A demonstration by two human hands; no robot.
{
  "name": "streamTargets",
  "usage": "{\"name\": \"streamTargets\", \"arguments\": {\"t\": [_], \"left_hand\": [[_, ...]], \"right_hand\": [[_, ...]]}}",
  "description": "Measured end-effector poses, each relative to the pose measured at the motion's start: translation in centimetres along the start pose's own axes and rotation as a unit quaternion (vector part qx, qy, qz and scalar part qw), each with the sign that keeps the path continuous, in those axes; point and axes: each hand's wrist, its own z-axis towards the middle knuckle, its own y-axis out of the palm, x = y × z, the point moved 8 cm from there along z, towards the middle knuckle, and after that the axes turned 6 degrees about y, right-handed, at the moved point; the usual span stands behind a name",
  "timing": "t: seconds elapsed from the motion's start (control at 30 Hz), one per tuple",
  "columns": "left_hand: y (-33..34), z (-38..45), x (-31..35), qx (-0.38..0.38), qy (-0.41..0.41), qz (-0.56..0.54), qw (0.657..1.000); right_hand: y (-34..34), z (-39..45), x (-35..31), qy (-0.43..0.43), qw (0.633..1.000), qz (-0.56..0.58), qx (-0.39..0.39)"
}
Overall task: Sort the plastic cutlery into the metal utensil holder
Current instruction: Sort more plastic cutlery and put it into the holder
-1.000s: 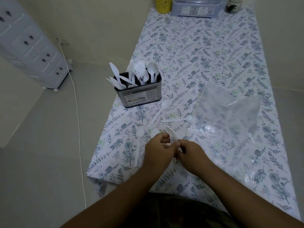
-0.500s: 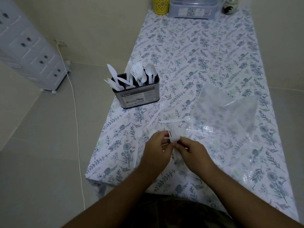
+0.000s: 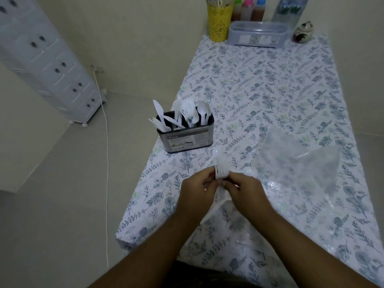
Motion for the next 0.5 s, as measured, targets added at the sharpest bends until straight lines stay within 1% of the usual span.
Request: {"name": "streamTargets", "arguments": {"t": [0.1,0.17,0.27,0.33,0.5], "left_hand": [[-3.8,4.5,2.8,0.036,0.069,0.063,0.995],[-6.1,7.3,4.4,0.054,0.099,0.072,0.991],[-8.7,11.2,5.6,0.075,0.114,0.076,0.988],[-9.9,13.3,5.6,0.082,0.11,0.072,0.988],[-10.7,15.6,4.0,0.08,0.101,0.063,0.99]], "right_hand": [[-1.0,3.9,-5.6,-0.055,0.998,-0.004,0.008],[-1.5,6.3,-9.0,-0.082,0.997,0.014,0.008],[-1.8,9.6,-12.8,-0.109,0.993,0.028,0.02],[-1.8,11.5,-14.3,-0.12,0.992,0.028,0.028],[-0.5,14.3,-14.5,-0.109,0.993,0.031,0.026]]}}
